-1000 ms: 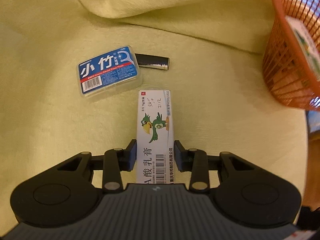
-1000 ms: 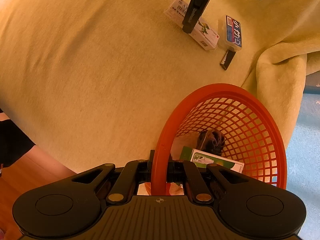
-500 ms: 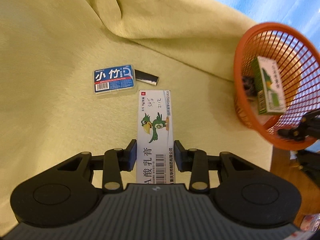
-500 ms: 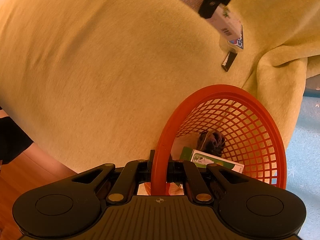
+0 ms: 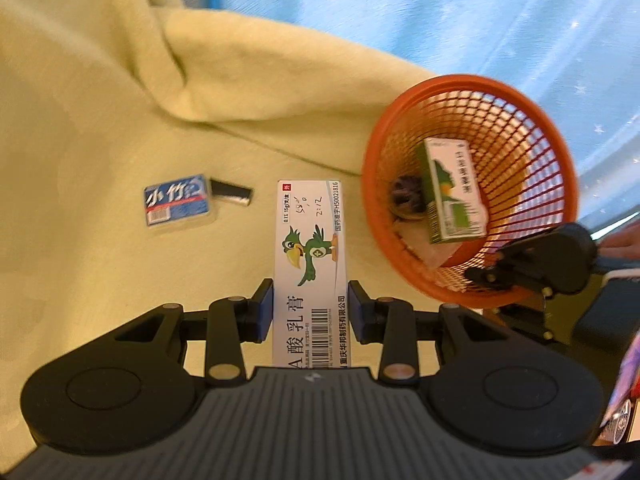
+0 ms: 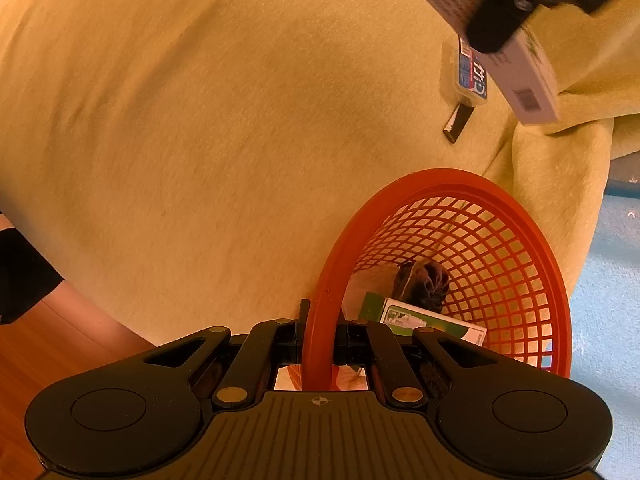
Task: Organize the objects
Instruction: 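Carry the white box with the left tool toward the wastebasket, then lower the white box into the basket and open the left tool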
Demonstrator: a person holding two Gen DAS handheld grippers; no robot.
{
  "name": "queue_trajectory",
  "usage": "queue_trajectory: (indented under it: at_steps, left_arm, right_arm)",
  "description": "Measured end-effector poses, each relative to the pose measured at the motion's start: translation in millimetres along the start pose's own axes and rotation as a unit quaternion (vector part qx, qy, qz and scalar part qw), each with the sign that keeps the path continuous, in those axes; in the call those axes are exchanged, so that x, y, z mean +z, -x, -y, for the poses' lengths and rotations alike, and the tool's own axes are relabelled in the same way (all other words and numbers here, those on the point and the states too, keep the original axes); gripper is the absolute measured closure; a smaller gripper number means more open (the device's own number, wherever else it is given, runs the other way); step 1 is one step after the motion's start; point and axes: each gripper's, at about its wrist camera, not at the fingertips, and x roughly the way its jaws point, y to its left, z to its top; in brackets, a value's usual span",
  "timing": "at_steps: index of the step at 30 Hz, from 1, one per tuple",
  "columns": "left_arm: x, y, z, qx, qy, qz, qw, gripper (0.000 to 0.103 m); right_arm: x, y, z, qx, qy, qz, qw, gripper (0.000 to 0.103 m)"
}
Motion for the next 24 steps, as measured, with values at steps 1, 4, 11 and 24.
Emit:
queue_trajectory:
  at_steps: [1, 4, 11, 24]
  left_arm:
    - [3, 2, 3, -0.003, -0.005, 0.001, 1.0000, 0.071]
    - [8, 5, 9, -0.013, -0.016, 0.005, 0.9998, 0.071]
    - [19, 8, 18, -0.029, -0.031, 0.008, 0.9991, 0.071]
    - [37, 6, 31, -0.048, -0.044, 0.011, 0.9978, 0.071]
  right_arm:
    - [0, 0, 0, 0.000, 0.000, 0.000, 1.000, 0.100]
    - [0, 0, 0, -0.001, 0.000, 0.000, 1.000, 0.100]
    - [0, 0, 0, -0.001, 0.001, 0.000, 1.000, 0.100]
    - [-2, 0, -1, -0.002, 0.000, 0.000, 1.000, 0.100]
